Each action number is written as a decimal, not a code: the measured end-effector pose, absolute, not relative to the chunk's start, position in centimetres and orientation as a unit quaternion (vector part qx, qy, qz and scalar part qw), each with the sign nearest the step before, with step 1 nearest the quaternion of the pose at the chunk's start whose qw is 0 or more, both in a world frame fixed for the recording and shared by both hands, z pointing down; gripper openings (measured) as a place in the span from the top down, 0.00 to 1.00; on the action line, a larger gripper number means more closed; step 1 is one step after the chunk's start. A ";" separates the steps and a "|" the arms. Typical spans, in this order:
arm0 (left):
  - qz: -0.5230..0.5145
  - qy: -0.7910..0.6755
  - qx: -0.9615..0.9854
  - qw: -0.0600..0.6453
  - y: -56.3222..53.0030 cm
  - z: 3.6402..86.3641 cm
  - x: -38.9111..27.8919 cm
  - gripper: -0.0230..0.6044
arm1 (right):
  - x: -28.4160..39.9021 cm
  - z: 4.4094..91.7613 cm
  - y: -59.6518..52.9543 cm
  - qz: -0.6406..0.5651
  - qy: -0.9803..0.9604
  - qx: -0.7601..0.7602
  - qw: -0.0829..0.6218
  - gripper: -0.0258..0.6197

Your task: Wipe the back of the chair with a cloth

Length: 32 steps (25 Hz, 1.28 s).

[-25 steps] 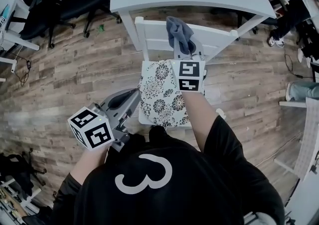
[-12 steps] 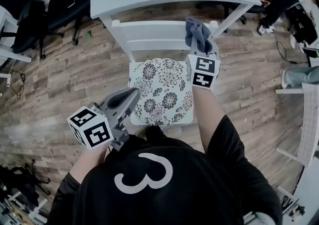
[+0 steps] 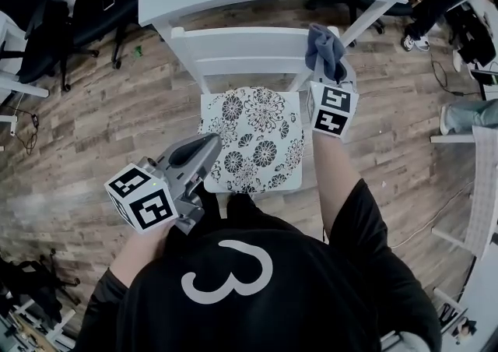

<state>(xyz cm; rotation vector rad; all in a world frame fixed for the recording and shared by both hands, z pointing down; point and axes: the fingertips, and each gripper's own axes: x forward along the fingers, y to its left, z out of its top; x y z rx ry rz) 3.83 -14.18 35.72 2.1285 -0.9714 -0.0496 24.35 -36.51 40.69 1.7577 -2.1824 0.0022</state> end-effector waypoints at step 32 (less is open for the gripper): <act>-0.018 -0.368 0.807 0.461 -20.8 39.2 -9.8 0.94 | -1.1 45.9 -29.8 0.073 -0.883 0.446 0.124 0.90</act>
